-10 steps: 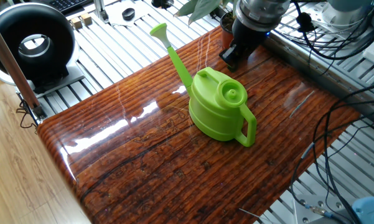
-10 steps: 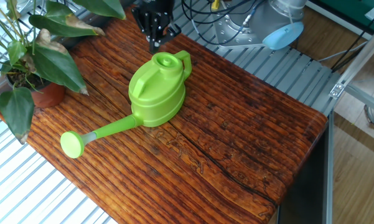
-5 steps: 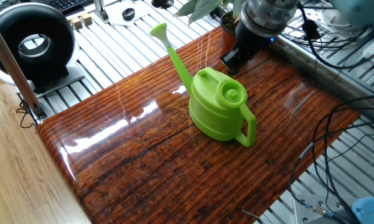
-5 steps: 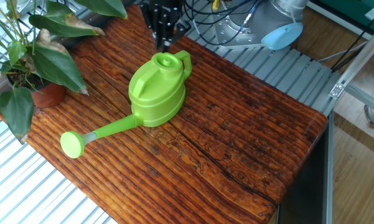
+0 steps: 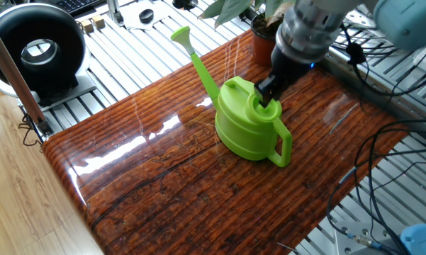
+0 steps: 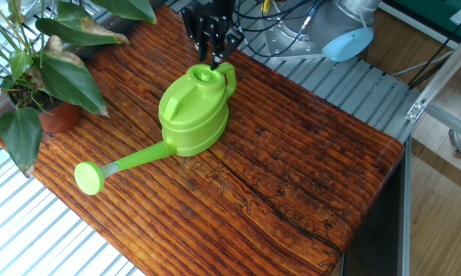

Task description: Water the plant

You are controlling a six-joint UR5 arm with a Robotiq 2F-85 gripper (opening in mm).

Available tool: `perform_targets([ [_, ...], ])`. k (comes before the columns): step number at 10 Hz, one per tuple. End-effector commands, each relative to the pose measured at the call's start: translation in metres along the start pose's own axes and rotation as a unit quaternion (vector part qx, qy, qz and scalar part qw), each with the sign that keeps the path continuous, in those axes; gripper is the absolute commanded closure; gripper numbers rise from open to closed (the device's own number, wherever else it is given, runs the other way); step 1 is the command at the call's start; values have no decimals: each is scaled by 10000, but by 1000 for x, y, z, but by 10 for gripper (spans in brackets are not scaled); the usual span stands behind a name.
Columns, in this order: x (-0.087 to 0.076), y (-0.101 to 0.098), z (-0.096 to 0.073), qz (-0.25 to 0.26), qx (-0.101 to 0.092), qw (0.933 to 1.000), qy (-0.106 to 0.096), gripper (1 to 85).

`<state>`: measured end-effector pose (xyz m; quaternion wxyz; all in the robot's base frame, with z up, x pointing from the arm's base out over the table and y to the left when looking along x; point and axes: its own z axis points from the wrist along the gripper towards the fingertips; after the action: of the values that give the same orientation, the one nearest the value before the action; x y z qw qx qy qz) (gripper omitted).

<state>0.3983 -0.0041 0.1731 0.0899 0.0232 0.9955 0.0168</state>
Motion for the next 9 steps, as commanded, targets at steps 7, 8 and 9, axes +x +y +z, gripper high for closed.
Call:
perform_targets([
  [7, 35, 5, 16, -134, -45, 9981, 600, 400],
  [8, 39, -1, 20, -154, 80, 9974, 704, 400],
  [9, 42, -5, 21, -104, 132, 9968, 777, 400],
])
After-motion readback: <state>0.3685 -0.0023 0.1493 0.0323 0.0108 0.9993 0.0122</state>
